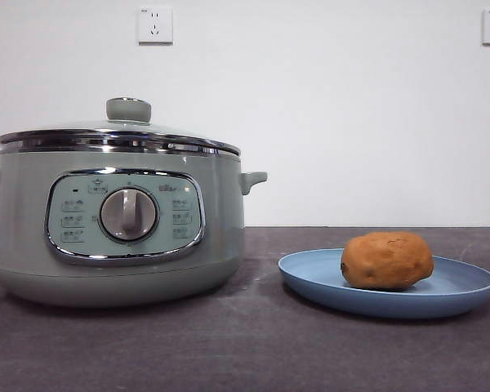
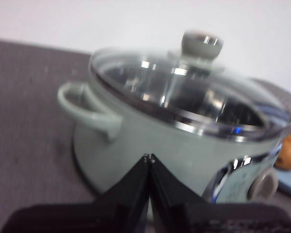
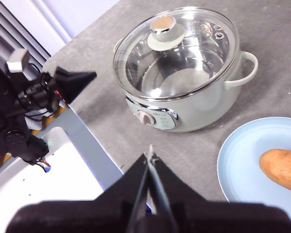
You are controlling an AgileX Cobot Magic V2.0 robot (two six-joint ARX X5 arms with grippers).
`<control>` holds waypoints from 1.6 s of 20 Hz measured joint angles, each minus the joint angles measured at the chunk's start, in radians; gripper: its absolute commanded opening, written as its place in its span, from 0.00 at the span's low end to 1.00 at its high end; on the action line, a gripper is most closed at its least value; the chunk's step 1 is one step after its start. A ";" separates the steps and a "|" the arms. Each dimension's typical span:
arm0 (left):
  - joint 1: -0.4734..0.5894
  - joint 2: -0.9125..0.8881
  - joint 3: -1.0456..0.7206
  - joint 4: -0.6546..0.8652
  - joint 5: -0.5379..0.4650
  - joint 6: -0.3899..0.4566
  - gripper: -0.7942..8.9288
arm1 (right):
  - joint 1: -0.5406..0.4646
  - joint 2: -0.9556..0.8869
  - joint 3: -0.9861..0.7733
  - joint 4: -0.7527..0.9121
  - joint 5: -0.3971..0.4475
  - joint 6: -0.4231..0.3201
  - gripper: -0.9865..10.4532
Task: Take the potato out from the steamer,put the potato on the plate,close the lid
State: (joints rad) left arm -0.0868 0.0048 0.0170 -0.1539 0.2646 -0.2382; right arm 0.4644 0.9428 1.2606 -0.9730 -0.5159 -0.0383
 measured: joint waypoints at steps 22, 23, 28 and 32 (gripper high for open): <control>0.001 0.000 0.000 -0.015 0.000 -0.002 0.08 | 0.002 0.000 0.000 -0.005 0.006 -0.010 0.09; 0.001 0.000 0.000 -0.015 0.000 -0.002 0.08 | 0.006 -0.001 0.000 -0.009 0.035 -0.034 0.09; 0.001 0.000 0.000 -0.015 0.000 -0.002 0.08 | -0.154 -0.135 -0.104 0.158 0.307 -0.075 0.09; 0.001 0.000 0.000 -0.015 0.000 -0.002 0.08 | -0.328 -0.327 -0.438 0.480 0.307 -0.023 0.09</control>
State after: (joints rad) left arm -0.0860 0.0048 0.0170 -0.1692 0.2646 -0.2398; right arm 0.1360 0.6163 0.8227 -0.4934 -0.2092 -0.0616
